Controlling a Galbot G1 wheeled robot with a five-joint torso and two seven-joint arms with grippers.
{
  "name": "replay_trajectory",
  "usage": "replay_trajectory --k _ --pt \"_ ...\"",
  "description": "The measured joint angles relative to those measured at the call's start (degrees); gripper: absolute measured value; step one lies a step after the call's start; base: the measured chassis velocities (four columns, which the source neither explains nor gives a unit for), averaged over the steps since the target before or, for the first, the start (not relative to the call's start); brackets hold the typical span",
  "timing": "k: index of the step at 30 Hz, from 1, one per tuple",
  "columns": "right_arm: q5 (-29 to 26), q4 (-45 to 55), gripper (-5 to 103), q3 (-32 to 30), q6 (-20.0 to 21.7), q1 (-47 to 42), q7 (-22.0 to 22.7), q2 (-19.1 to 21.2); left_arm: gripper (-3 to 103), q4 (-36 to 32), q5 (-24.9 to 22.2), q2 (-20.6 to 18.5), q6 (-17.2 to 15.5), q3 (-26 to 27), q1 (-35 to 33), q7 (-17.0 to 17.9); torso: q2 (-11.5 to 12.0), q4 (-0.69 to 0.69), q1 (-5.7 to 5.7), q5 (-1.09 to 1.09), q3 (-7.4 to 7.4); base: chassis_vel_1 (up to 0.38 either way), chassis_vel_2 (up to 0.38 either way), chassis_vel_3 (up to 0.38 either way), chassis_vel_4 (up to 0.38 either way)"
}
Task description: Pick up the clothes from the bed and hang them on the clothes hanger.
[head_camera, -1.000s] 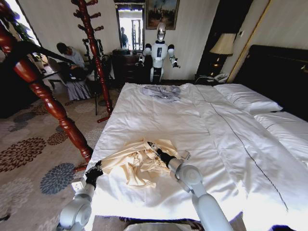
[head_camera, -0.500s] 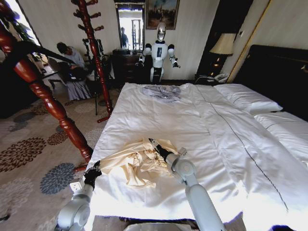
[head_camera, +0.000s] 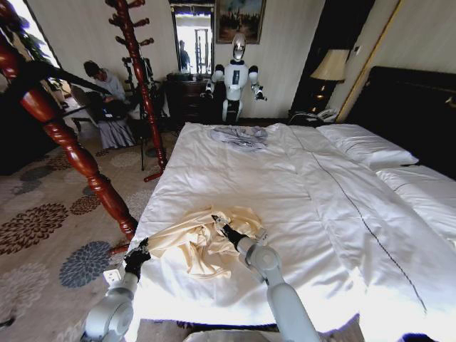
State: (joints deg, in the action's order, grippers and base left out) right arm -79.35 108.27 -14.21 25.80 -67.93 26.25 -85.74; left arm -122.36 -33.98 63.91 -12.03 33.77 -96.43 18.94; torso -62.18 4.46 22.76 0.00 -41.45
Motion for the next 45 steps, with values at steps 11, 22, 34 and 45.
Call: replay_trajectory --k 11,22,34,45 --pt "0.83 0.43 100 -1.05 -0.03 -1.99 -0.04 0.32 2 0.30 -0.14 0.00 0.00 -0.91 0.87 -0.02 0.00 0.01 0.00 0.00 0.00 0.000 0.000 0.000 0.000" --pt "1.61 -0.26 100 -0.19 -0.02 -1.56 -0.01 -0.26 2 -0.11 -0.21 0.01 0.04 -0.78 0.64 -0.01 0.00 0.00 0.00 0.00 0.00 0.000 0.000 0.000 0.000" --pt "1.63 -0.99 78 0.01 -0.24 -0.65 -0.12 -0.61 2 -0.23 -0.14 0.08 0.14 -0.23 -0.08 -0.03 0.00 0.00 0.00 0.00 0.00 0.000 0.000 0.000 0.000" --pt "3.06 -1.99 40 -0.47 -1.12 -1.17 -0.85 -0.20 2 -0.28 -0.42 -0.36 0.17 -0.78 -0.16 -0.08 0.00 0.00 0.00 0.00 0.00 0.000 0.000 0.000 0.000"
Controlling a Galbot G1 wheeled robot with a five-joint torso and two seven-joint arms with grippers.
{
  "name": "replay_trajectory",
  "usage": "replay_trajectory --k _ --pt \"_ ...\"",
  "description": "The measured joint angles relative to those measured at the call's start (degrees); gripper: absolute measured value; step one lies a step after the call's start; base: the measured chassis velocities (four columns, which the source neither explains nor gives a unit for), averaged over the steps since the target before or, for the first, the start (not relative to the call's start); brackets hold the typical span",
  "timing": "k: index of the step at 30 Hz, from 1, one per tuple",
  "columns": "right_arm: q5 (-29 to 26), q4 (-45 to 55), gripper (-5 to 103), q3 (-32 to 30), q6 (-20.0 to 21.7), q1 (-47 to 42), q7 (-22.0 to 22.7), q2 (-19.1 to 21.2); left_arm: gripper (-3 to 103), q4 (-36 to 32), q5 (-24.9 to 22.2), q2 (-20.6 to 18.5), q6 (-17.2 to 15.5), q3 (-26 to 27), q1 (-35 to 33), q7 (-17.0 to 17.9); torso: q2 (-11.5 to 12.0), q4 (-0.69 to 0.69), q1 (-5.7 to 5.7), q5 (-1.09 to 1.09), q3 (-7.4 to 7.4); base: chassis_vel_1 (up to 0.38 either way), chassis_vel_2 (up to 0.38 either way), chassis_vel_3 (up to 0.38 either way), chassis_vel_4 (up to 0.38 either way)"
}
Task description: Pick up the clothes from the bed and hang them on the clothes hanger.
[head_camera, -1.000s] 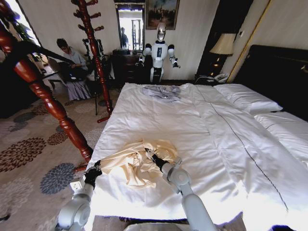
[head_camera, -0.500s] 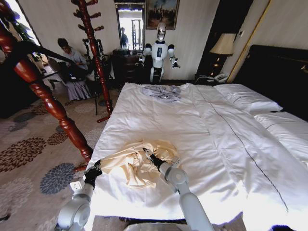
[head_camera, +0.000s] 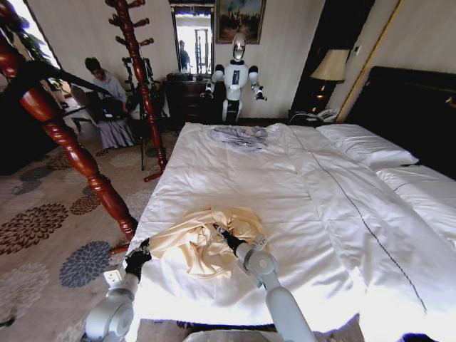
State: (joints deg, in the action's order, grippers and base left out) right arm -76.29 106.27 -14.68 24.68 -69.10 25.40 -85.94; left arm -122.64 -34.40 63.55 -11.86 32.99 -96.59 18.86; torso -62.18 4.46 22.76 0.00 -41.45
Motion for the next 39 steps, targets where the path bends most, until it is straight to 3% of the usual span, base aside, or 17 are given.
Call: replay_trajectory --k 4,10,19,28,33,39 --pt "-0.15 -0.07 29 -0.90 -0.09 0.25 -0.01 0.04 2 -0.10 0.19 -0.07 0.03 -0.22 0.03 -0.08 0.00 0.00 0.00 0.00 0.00 0.000 0.000 0.000 0.000" --pt "0.35 -0.28 3 -0.78 -0.53 0.44 -0.10 0.00 2 -0.17 0.23 -0.26 0.04 -0.43 0.20 -0.10 0.01 0.00 0.00 0.00 0.00 0.000 0.000 0.000 0.000" --pt "0.80 -0.51 0 -0.75 -1.06 0.33 -0.30 0.28 2 -0.41 0.21 -0.31 0.12 0.11 -0.11 -0.21 0.01 0.00 0.00 0.00 0.00 0.000 0.000 0.000 0.000" --pt "4.12 4.22 0 -0.80 -0.70 -1.82 -0.70 4.31 2 -1.94 -1.26 -2.67 -0.01 0.18 2.16 0.10 0.01 0.00 0.00 0.01 0.00 0.000 0.000 0.000 0.000" --pt "7.19 7.38 0 -1.64 -0.53 -1.88 -0.71 6.67 2 -2.47 -3.68 -6.24 -0.78 -1.00 5.76 0.94 0.01 -0.01 0.00 0.00 0.00 0.000 0.000 0.000 0.000" --pt "11.82 11.00 0 -2.25 0.78 -1.52 -0.86 10.42 2 -2.58 -7.29 -14.60 -1.64 -4.18 11.85 2.18 0.01 0.04 0.00 -0.01 -0.01 0.000 0.000 0.000 0.000"
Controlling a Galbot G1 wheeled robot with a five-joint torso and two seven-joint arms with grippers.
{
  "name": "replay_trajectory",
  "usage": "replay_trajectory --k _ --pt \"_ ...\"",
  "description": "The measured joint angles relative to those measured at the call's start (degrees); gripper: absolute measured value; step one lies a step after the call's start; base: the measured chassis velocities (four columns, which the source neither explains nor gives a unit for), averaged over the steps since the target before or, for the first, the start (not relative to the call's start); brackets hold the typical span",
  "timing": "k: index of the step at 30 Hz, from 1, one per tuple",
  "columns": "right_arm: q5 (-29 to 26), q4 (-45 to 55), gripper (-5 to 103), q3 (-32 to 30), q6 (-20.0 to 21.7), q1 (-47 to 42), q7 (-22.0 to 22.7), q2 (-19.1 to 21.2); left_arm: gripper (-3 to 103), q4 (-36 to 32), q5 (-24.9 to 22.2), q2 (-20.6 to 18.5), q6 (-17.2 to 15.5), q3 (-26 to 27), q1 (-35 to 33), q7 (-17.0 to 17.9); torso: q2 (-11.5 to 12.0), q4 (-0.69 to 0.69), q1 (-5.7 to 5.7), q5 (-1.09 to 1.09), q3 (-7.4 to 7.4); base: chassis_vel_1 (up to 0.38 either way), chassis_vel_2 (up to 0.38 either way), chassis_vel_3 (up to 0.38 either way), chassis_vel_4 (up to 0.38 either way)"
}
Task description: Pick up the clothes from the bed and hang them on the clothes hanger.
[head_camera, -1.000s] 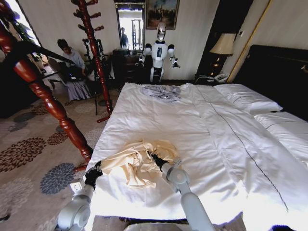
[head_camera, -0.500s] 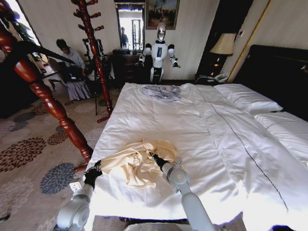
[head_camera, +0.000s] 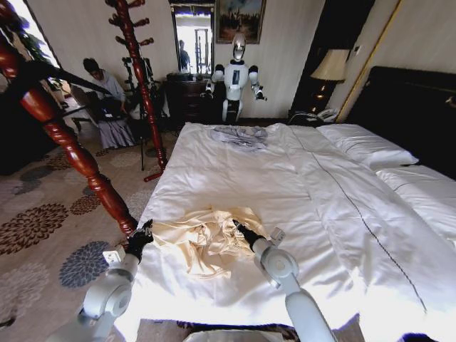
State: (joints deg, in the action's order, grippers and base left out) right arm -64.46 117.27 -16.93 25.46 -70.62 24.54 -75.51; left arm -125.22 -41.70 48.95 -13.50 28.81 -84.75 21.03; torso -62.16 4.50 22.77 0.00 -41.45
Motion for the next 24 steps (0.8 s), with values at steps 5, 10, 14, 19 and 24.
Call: replay_trajectory --k 5,10,14,19,24 --pt "2.12 2.29 0 0.95 0.28 3.07 -1.23 5.80 2 -1.62 -3.59 -6.67 -0.77 1.92 2.27 0.71 0.00 -0.10 0.00 0.03 0.00 0.000 0.000 0.000 0.000" --pt "2.67 7.03 0 -1.53 1.00 4.20 -3.08 18.70 2 -2.75 -8.78 -12.74 -1.79 2.18 7.89 1.39 0.00 0.00 0.00 0.02 0.00 0.000 0.000 0.000 0.000" --pt "3.67 7.29 0 -2.41 0.81 6.34 -2.49 22.88 2 -1.65 -10.16 -14.99 -2.50 -1.02 14.72 2.78 -0.01 -0.05 0.00 0.01 0.00 0.000 0.000 0.000 0.000" --pt "4.69 3.65 0 -2.80 -0.95 11.69 0.53 24.91 2 3.95 -12.40 -16.24 -3.24 -10.94 29.85 3.94 -0.01 -0.03 0.01 0.03 -0.01 0.000 0.000 0.000 0.000" --pt "7.90 -2.53 0 -1.69 -2.54 17.81 0.56 25.86 2 12.98 -14.21 -13.50 -3.30 -26.43 47.37 4.20 -0.01 -0.06 0.01 0.01 -0.01 0.000 0.000 0.000 0.000"
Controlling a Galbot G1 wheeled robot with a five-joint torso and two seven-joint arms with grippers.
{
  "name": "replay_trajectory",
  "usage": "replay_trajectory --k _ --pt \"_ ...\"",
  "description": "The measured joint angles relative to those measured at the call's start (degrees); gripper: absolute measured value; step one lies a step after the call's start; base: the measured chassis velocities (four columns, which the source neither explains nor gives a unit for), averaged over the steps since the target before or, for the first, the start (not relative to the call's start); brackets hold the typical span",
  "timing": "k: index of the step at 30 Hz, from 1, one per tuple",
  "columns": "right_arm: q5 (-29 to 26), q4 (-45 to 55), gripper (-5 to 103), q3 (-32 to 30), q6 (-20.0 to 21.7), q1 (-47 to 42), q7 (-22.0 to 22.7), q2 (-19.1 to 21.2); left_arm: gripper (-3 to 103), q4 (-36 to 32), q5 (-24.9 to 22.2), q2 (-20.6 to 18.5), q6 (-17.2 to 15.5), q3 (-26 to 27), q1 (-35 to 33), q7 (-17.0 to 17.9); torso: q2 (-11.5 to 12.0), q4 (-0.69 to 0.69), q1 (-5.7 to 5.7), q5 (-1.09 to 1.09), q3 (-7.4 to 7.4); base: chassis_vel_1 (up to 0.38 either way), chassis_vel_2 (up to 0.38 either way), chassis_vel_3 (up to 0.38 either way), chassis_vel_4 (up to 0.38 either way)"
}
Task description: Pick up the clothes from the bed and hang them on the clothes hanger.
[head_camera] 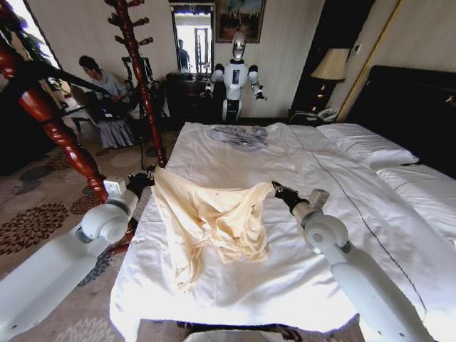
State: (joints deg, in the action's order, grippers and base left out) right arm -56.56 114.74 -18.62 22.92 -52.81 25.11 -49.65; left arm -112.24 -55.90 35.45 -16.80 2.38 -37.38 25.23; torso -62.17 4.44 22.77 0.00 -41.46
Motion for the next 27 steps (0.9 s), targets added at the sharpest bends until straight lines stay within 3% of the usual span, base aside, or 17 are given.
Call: replay_trajectory --k 4,7,11,17,21,27 --pt "1.73 -3.08 0 0.73 -0.78 2.72 -1.26 0.69 2 4.28 -0.31 3.22 -0.18 -5.71 7.56 0.53 0.01 0.04 0.01 0.02 -0.01 0.000 0.000 0.000 0.000" --pt "1.78 -5.80 0 1.87 -1.94 9.03 -3.04 2.36 2 10.16 -1.86 8.06 -0.61 -11.97 19.27 1.49 0.01 0.05 0.01 0.03 0.00 0.000 0.000 0.000 0.000" --pt "0.83 -7.15 0 3.14 -3.14 14.60 -5.00 4.24 2 14.63 -3.88 10.42 -0.72 -15.38 27.44 1.73 0.01 0.04 0.02 0.02 0.00 0.000 0.000 0.000 0.000" --pt "-0.39 -7.70 0 3.85 -4.19 19.54 -7.41 6.27 2 17.37 -6.73 10.63 -1.01 -16.35 35.08 1.46 0.01 0.02 0.01 0.02 0.01 0.000 0.000 0.000 0.000" --pt "-7.09 -7.89 0 5.78 -4.41 26.69 -7.11 8.86 2 17.73 -9.28 9.34 -1.88 -18.02 42.83 1.29 0.00 0.00 -0.01 0.01 0.01 0.000 0.000 0.000 0.000" --pt "-6.65 -8.68 0 5.51 -5.02 30.11 -10.69 11.82 2 19.38 -9.69 9.62 -3.15 -19.90 48.72 1.48 0.01 0.01 0.00 0.00 0.01 0.000 0.000 0.000 0.000"
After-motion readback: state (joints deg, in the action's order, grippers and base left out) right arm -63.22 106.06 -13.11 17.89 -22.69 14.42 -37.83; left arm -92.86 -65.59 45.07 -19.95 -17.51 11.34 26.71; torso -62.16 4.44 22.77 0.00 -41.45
